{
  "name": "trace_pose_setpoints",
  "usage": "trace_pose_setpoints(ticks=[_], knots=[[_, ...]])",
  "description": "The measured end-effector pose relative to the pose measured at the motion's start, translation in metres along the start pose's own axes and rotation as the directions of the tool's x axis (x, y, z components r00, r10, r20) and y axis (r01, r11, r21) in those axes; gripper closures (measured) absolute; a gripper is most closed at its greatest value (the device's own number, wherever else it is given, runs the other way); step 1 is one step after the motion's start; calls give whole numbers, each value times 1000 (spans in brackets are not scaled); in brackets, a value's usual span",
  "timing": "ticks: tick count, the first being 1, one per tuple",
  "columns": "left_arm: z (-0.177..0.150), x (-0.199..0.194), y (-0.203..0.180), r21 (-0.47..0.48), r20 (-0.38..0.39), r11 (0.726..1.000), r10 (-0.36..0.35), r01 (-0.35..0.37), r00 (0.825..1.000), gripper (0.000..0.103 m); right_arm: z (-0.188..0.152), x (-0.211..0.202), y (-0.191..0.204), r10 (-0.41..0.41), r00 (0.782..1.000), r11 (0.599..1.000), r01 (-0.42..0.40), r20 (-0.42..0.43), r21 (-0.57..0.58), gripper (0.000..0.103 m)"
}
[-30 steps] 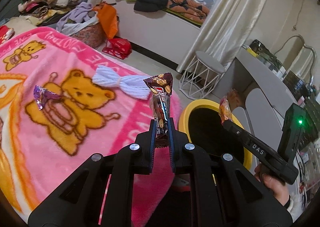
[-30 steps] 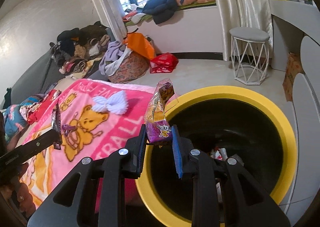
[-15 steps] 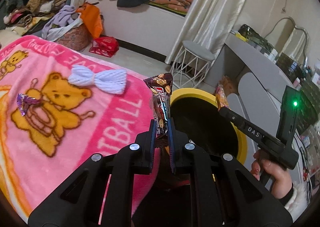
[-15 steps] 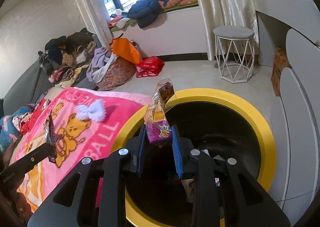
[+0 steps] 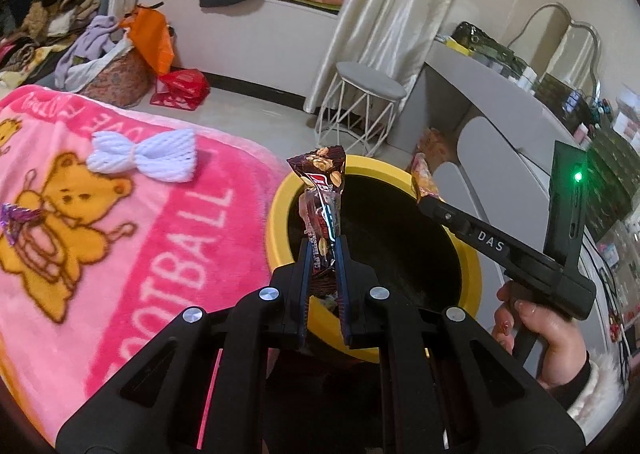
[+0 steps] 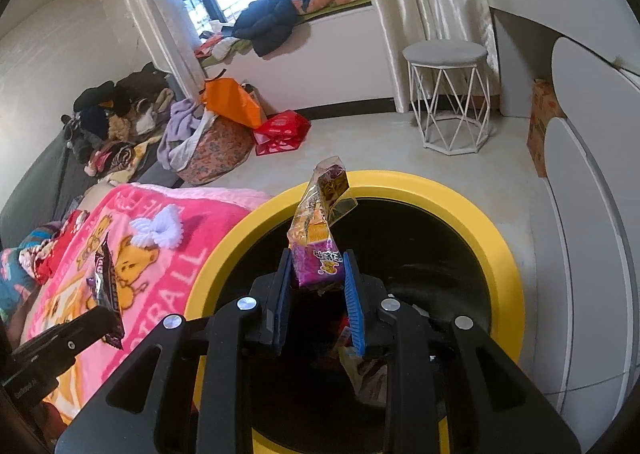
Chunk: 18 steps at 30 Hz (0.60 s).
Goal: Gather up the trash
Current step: 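Carry both purple wrappers with both tools over the yellow bin, then open both tools above the bin to drop the purple wrappers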
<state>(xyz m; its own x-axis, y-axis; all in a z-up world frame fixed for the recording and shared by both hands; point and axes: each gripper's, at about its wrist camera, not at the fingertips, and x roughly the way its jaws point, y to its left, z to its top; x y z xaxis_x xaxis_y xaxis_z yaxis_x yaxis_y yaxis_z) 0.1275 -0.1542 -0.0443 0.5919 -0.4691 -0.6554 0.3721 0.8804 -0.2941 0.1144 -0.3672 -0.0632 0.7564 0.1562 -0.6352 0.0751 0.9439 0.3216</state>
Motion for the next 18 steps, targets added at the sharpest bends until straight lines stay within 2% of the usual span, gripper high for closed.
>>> trace_pose_setpoints(ticks=[18], knots=[[10, 41, -21, 58, -61, 998, -10, 14, 998, 95, 0, 0, -24, -25, 1000, 999, 26, -11, 37, 79]])
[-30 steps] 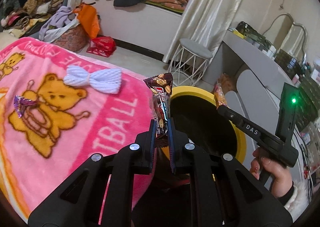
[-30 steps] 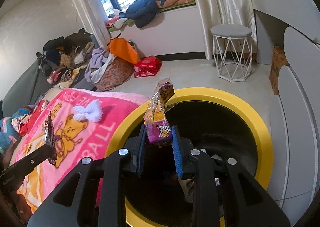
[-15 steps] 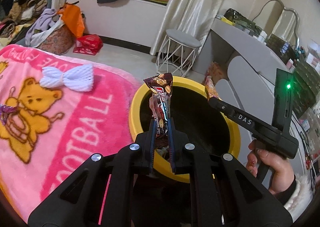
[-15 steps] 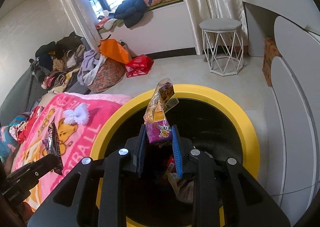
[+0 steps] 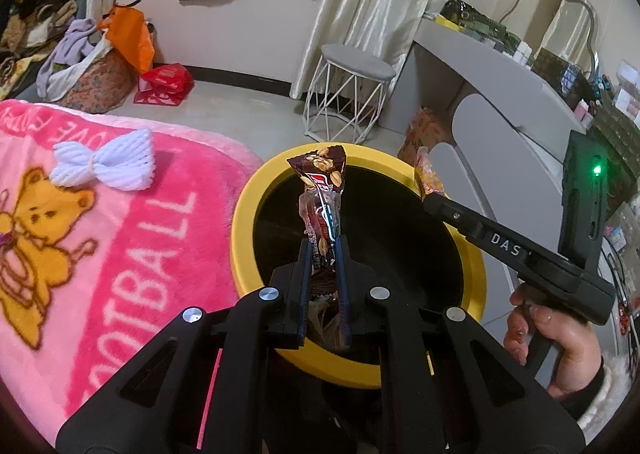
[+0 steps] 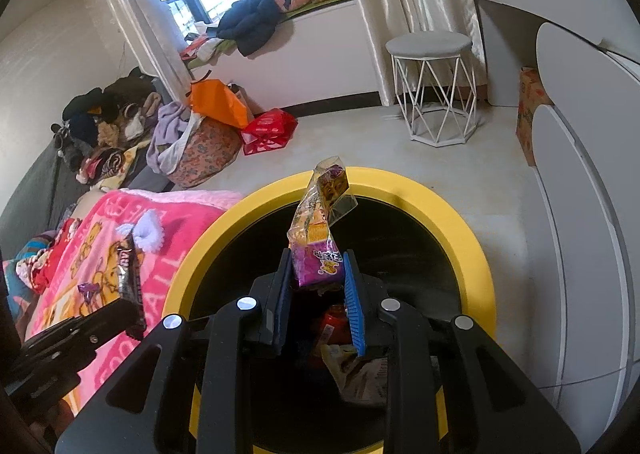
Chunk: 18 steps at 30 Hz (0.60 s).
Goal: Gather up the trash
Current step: 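Open both tools above the bin to drop the purple wrappers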
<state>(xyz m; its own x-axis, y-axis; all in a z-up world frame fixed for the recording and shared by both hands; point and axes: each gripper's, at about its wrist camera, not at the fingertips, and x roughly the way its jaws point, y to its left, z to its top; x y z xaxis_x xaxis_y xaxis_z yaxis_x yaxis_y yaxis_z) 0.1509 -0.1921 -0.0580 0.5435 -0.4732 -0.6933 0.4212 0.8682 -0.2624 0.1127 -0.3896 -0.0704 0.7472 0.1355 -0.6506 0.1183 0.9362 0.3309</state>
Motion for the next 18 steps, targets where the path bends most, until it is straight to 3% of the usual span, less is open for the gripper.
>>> trace_pose_setpoints(ticks=[15, 18], knots=[[-1, 31, -2, -1, -62, 1000, -16, 16, 998, 95, 2, -1, -9, -14, 1000, 1000, 14, 4, 25, 77], [0, 35, -2, -3, -67, 1000, -23, 23, 998, 95, 1, -1, -14, -23, 1000, 999, 23, 10, 43, 69]])
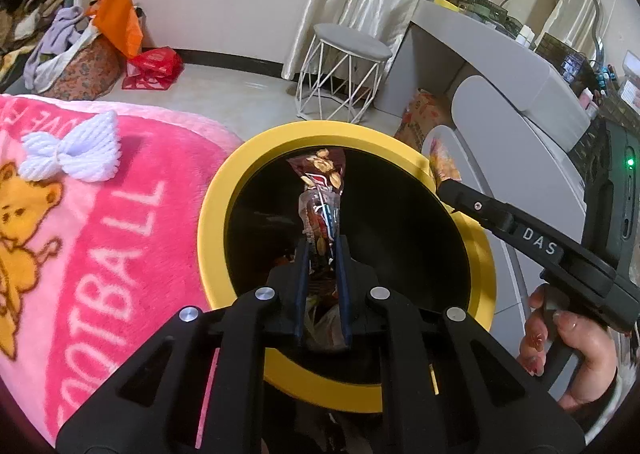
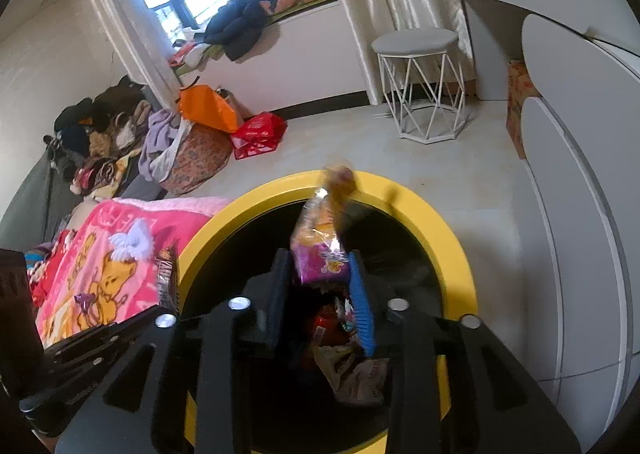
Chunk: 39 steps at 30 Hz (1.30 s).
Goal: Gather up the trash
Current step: 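Open both tools above the bin to drop the purple wrappers, then move both tools back over the last purple wrapper and white bow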
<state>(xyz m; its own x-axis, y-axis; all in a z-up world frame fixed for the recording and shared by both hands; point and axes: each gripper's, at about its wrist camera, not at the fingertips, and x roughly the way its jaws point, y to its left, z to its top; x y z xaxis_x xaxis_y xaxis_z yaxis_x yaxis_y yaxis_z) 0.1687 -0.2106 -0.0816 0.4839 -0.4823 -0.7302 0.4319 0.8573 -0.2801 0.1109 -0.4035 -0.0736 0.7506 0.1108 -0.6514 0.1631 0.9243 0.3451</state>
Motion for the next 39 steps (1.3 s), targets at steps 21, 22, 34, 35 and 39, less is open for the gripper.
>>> trace_pose_setpoints(ticks=[21, 22, 34, 35, 39], knots=[[-8, -46, 30, -65, 111, 991, 123, -117, 986, 11, 0, -9, 26, 3, 999, 998, 0, 45, -59, 41], [-9, -49, 34, -74, 115, 989, 136, -128, 984, 11, 0, -9, 29, 10, 999, 998, -7, 48, -67, 40], [-18, -81, 76, -161, 160, 963, 242, -216, 957, 11, -5, -21, 79, 81, 992, 975, -57, 101, -215, 31], [-19, -83, 79, -166, 162, 960, 250, -224, 954, 11, -6, -21, 84, 87, 991, 972, -63, 99, -228, 31], [-22, -95, 94, -194, 178, 946, 295, -260, 939, 11, -9, -18, 101, 120, 989, 960, -94, 84, -264, 30]])
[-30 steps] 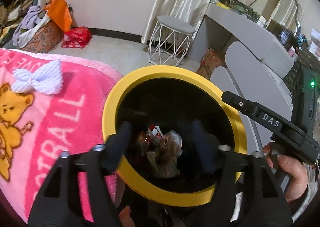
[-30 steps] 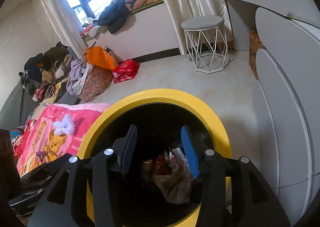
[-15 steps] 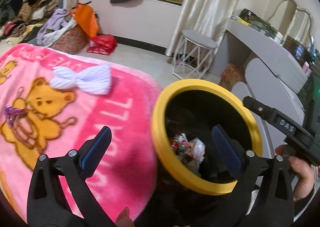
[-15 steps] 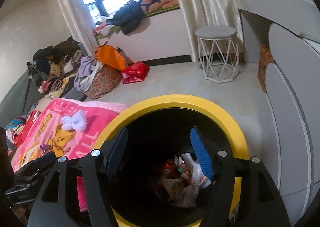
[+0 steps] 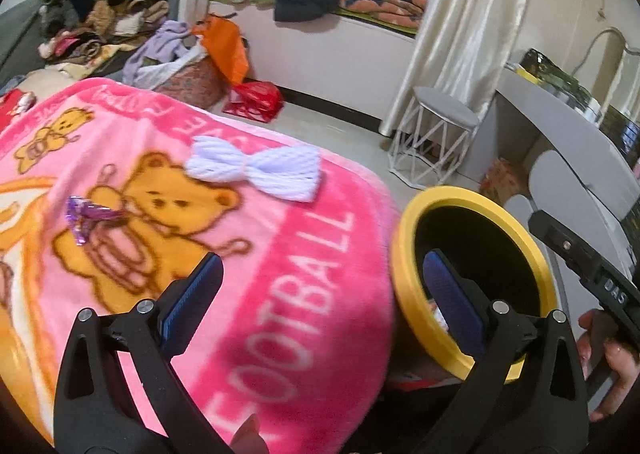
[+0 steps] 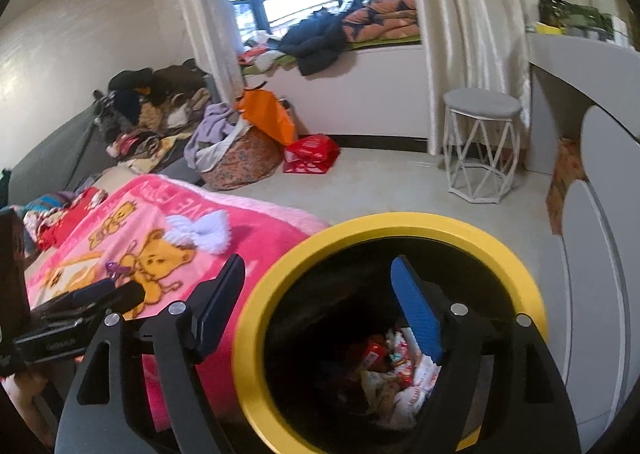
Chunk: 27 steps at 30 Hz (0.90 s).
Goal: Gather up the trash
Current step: 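Move both tools back over the last purple wrapper and white bow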
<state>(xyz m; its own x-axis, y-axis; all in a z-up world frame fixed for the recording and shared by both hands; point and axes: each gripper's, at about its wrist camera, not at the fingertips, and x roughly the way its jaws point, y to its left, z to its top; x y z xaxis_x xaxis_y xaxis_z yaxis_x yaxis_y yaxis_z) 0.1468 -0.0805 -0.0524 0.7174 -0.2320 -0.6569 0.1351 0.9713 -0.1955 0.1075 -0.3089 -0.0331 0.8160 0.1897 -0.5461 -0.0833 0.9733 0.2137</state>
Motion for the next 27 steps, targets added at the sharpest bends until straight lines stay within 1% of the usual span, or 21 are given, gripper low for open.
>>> trace_pose_setpoints(ticks=[6, 11, 17, 18, 20, 23, 27], knots=[[3, -11, 34, -51, 44, 996, 69, -67, 997, 11, 1, 14, 28, 45, 998, 998, -46, -34, -40, 29], [5, -15, 66, -115, 52, 985, 133, -126, 990, 11, 10, 32, 50, 94, 993, 994, -98, -66, -50, 29], [6, -19, 116, -229, 43, 958, 190, -175, 981, 11, 20, 65, 83, 124, 986, 987, -134, -108, -90, 29], [7, -20, 126, -255, 43, 949, 202, -185, 979, 11, 22, 74, 88, 126, 984, 986, -137, -124, -91, 29], [8, -21, 137, -282, 42, 941, 208, -188, 977, 11, 28, 92, 98, 139, 980, 984, -152, -144, -90, 29], [10, -20, 157, -324, 30, 926, 216, -195, 976, 11, 32, 117, 106, 134, 975, 985, -152, -176, -88, 29], [9, -14, 180, -388, 7, 903, 206, -187, 979, 11, 37, 154, 110, 129, 965, 989, -142, -230, -41, 29]])
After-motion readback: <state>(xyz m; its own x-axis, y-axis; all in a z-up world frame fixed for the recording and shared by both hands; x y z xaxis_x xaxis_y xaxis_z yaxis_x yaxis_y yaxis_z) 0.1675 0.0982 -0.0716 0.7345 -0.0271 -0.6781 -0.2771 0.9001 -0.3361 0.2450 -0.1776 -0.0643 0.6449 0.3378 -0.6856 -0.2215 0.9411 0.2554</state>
